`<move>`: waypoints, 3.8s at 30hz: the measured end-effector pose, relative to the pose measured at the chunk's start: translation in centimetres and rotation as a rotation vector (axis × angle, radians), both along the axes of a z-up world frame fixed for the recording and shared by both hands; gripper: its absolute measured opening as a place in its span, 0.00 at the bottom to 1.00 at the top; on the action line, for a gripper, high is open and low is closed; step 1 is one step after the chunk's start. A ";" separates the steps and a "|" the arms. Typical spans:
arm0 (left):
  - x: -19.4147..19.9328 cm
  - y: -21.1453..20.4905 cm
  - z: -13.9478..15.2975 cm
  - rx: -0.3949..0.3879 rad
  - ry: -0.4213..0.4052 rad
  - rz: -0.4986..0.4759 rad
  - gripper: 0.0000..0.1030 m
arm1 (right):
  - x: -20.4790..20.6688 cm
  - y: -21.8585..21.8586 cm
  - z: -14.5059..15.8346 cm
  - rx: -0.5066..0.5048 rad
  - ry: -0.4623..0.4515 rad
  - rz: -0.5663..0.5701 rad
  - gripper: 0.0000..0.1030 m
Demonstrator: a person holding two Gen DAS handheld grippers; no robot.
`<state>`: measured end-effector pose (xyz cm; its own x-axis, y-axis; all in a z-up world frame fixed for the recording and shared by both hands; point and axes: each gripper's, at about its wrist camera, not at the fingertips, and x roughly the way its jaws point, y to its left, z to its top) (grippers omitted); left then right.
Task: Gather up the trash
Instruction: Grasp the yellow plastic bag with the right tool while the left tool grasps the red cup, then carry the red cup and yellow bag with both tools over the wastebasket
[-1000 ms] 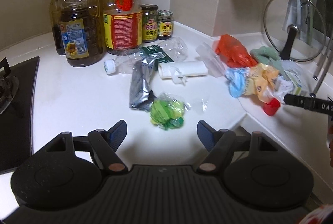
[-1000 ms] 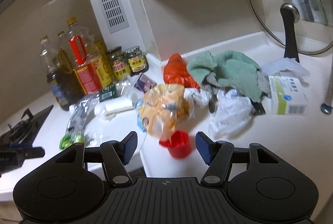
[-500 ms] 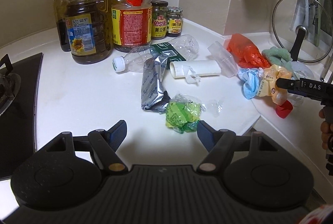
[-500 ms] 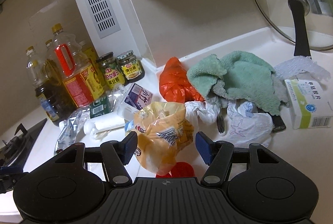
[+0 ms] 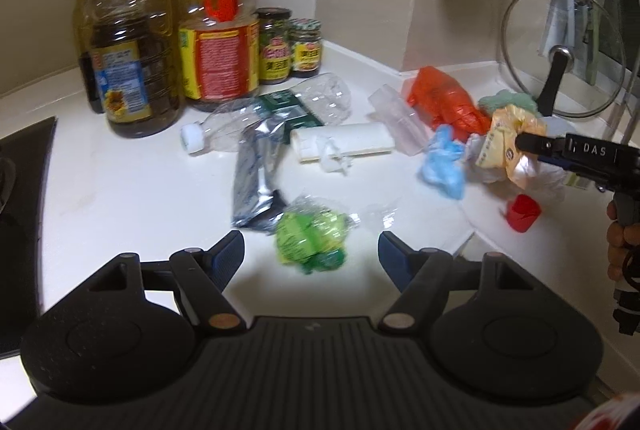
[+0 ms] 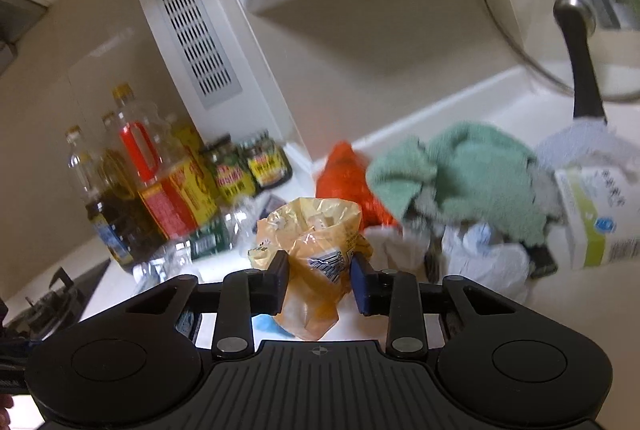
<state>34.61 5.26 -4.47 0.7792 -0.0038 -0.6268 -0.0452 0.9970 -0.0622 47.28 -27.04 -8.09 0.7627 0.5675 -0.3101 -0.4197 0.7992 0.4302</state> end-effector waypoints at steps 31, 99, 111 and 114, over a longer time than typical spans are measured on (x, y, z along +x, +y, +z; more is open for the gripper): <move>8.5 -17.8 -5.0 0.036 -0.028 -0.454 0.62 | -8.3 -13.4 1.3 0.018 0.031 -0.321 0.32; -11.2 -3.5 -7.8 -0.046 0.138 -0.148 0.38 | -18.1 4.1 -5.3 -0.228 0.176 0.274 0.32; -11.0 -2.8 -16.2 -0.077 0.257 -0.126 0.38 | -16.7 6.0 -15.2 -0.366 0.354 0.270 0.32; -10.7 -2.7 -17.9 -0.090 0.272 -0.127 0.38 | -16.6 6.2 -17.6 -0.381 0.384 0.271 0.32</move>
